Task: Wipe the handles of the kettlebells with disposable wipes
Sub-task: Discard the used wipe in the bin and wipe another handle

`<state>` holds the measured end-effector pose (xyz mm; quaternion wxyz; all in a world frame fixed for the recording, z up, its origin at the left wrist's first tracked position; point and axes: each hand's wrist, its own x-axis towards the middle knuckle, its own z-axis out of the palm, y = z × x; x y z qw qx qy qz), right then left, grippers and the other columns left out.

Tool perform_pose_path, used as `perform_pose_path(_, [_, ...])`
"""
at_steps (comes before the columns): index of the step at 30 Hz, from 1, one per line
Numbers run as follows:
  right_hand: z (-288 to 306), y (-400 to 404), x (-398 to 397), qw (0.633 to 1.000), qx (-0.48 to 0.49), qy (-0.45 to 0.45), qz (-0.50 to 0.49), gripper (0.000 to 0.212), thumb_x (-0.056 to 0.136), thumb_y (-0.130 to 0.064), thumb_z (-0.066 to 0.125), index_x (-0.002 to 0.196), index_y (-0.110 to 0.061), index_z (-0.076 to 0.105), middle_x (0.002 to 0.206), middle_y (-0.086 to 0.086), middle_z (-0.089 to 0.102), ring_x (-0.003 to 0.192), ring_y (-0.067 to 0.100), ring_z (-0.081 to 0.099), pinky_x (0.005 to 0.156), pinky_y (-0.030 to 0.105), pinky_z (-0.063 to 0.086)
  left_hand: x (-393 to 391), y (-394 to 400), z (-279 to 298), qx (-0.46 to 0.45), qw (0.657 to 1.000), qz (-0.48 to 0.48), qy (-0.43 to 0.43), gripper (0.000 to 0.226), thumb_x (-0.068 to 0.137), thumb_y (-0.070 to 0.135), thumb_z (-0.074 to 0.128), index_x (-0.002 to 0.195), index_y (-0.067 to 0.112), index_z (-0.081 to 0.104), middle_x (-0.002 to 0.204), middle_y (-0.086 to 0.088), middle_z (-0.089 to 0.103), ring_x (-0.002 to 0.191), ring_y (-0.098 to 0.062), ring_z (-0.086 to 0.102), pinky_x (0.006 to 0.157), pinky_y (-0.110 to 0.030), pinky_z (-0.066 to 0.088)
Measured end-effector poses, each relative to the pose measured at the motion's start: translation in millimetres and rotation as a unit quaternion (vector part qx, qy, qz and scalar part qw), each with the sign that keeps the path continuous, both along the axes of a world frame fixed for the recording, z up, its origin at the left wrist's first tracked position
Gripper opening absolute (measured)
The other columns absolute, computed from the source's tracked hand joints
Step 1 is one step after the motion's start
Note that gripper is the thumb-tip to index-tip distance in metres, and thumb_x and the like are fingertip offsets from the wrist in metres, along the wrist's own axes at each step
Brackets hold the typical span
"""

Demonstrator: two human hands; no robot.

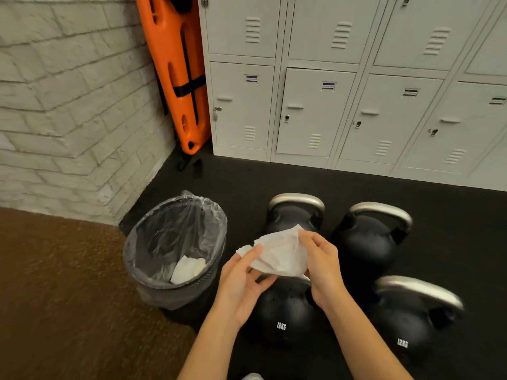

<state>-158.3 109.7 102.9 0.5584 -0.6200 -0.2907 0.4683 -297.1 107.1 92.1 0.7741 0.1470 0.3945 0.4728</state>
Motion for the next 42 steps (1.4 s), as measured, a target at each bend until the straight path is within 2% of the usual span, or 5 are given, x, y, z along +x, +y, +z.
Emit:
perform_pose_path(6, [1.9, 1.0, 2.0, 0.998, 0.037, 0.047, -0.018, 0.023, 0.100, -0.025, 0.049, 0.106, -0.011, 0.065, 0.115, 0.013, 0.064, 0.109, 0.030, 0.062, 0.082, 0.038, 0.054, 2.8, -6.2, -11.9, -0.067, 0.996, 0.047, 0.043, 0.026, 0.087, -0.004, 0.060, 0.107, 0.012, 0.054, 0.115, -0.022, 0.064, 0.100, -0.033, 0.065, 0.076, -0.043, 0.056])
perform_pose_path(11, [10.5, 4.5, -0.7, 0.999, 0.045, 0.027, 0.009, 0.021, 0.100, -0.025, 0.048, 0.109, -0.011, 0.062, 0.116, 0.011, 0.063, 0.109, 0.028, 0.061, 0.080, 0.039, 0.055, 12.3, -21.2, 13.0, 0.042, 0.960, -0.049, 0.273, 0.033, 0.102, 0.040, 0.036, 0.092, 0.033, 0.067, 0.112, 0.010, 0.061, 0.112, -0.009, 0.051, 0.099, -0.035, 0.034])
perform_pose_path(25, [-3.1, -13.3, 16.8, 0.975, -0.110, 0.015, 0.190, 0.035, 0.084, -0.038, 0.069, 0.097, -0.007, 0.076, 0.095, 0.008, 0.076, 0.091, 0.020, 0.073, 0.083, 0.032, 0.056, 4.8, -10.9, 3.7, 0.176, 0.948, -0.033, 0.262, 0.024, 0.088, 0.014, 0.068, 0.111, 0.017, 0.068, 0.098, -0.003, 0.076, 0.093, -0.017, 0.073, 0.074, -0.029, 0.058])
perform_pose_path(30, [-4.4, -17.2, 12.9, 0.988, -0.007, -0.049, 0.146, 0.019, 0.088, -0.022, 0.068, 0.101, -0.009, 0.075, 0.091, 0.008, 0.076, 0.068, 0.009, 0.069, 0.057, 0.015, 0.049, 3.8, -12.5, -0.3, 0.146, 0.956, -0.019, 0.255, 0.017, 0.085, 0.020, 0.071, 0.102, 0.016, 0.072, 0.095, -0.004, 0.077, 0.091, -0.019, 0.073, 0.079, -0.037, 0.059])
perform_pose_path(42, [-10.6, -13.3, 15.4, 0.972, 0.156, -0.024, 0.172, 0.022, 0.086, -0.012, 0.066, 0.104, -0.002, 0.072, 0.106, 0.006, 0.073, 0.099, 0.022, 0.070, 0.074, 0.032, 0.059, -4.9, 4.1, 2.0, 0.187, 0.969, 0.000, 0.164, 0.017, 0.090, 0.001, 0.058, 0.088, 0.008, 0.073, 0.094, -0.010, 0.074, 0.090, -0.026, 0.071, 0.078, -0.040, 0.058])
